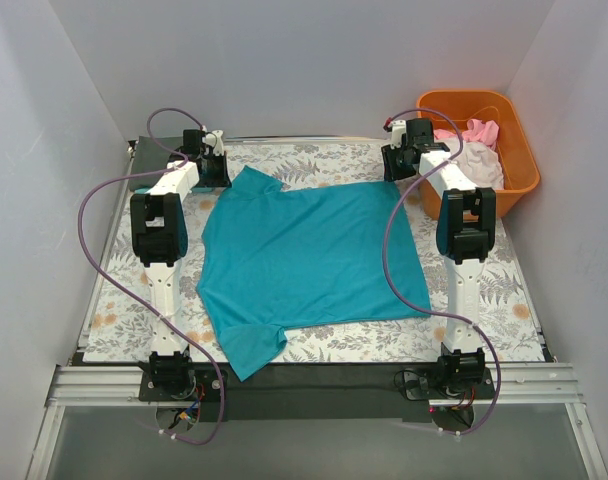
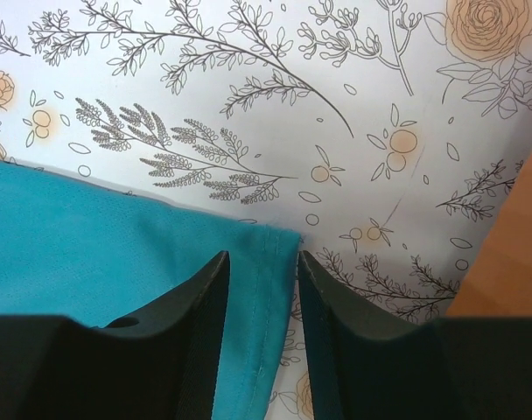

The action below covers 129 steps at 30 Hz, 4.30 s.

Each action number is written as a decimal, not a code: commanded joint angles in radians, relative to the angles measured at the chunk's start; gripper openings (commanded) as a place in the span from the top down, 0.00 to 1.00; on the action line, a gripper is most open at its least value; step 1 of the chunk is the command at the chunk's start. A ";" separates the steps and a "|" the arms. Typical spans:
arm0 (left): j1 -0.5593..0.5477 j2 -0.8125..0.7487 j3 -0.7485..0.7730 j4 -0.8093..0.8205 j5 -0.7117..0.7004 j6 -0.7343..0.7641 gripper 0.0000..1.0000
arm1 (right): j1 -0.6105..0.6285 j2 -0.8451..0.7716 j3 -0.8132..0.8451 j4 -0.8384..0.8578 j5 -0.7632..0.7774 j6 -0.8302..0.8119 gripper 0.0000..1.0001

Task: Fold and stack the t-shirts
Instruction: Flatten the tshirt out, then fold the tshirt

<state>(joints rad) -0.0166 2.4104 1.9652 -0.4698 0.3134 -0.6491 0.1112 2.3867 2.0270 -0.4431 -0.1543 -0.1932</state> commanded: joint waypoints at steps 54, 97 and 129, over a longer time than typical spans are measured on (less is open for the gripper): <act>0.056 -0.562 -0.429 0.054 0.279 0.203 1.00 | -0.071 -0.345 -0.278 0.052 -0.177 -0.183 0.99; 0.050 -0.737 -0.839 -0.070 0.279 0.451 0.71 | -0.084 -0.537 -0.675 -0.089 -0.223 -0.666 0.43; -0.079 -0.450 -0.551 0.048 0.017 0.290 0.55 | -0.010 -0.374 -0.582 -0.164 -0.171 -0.641 0.60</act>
<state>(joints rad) -0.0895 1.9755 1.3651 -0.4404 0.3626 -0.3573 0.0967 2.0132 1.4490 -0.5911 -0.3378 -0.8177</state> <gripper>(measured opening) 0.451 0.407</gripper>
